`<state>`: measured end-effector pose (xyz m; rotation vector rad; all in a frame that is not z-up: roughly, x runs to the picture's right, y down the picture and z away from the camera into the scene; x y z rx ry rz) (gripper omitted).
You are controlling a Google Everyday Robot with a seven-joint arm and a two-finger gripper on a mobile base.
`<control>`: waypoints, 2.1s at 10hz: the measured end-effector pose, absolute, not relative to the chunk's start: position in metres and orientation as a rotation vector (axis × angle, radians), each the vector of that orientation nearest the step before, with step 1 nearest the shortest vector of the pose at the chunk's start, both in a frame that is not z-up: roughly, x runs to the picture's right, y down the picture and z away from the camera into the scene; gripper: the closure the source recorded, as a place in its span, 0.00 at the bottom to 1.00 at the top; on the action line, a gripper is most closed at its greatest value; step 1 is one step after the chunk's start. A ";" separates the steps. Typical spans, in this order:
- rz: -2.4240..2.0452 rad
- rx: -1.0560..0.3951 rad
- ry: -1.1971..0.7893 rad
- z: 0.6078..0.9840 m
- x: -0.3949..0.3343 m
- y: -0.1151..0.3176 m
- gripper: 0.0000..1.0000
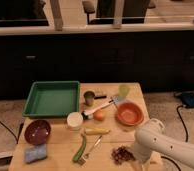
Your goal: Place grapes in purple bowl
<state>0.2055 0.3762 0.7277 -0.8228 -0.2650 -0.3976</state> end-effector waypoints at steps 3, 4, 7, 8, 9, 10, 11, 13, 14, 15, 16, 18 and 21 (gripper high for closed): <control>-0.393 -0.829 -0.251 0.728 0.205 0.375 0.20; -0.394 -0.829 -0.251 0.728 0.205 0.375 0.23; -0.405 -0.839 -0.224 0.730 0.202 0.369 0.52; -0.406 -0.832 -0.226 0.731 0.199 0.364 0.60; -0.407 -0.836 -0.225 0.729 0.200 0.365 0.71; -0.409 -0.838 -0.225 0.727 0.200 0.364 0.84; -0.412 -0.845 -0.225 0.725 0.201 0.367 0.92; -0.407 -0.848 -0.222 0.725 0.203 0.368 1.00; -0.408 -0.863 -0.217 0.729 0.203 0.367 1.00; -0.409 -0.883 -0.211 0.734 0.203 0.367 1.00; -0.408 -0.881 -0.207 0.739 0.202 0.366 1.00; -0.407 -0.880 -0.205 0.739 0.204 0.365 1.00; -0.404 -0.869 -0.200 0.737 0.207 0.360 1.00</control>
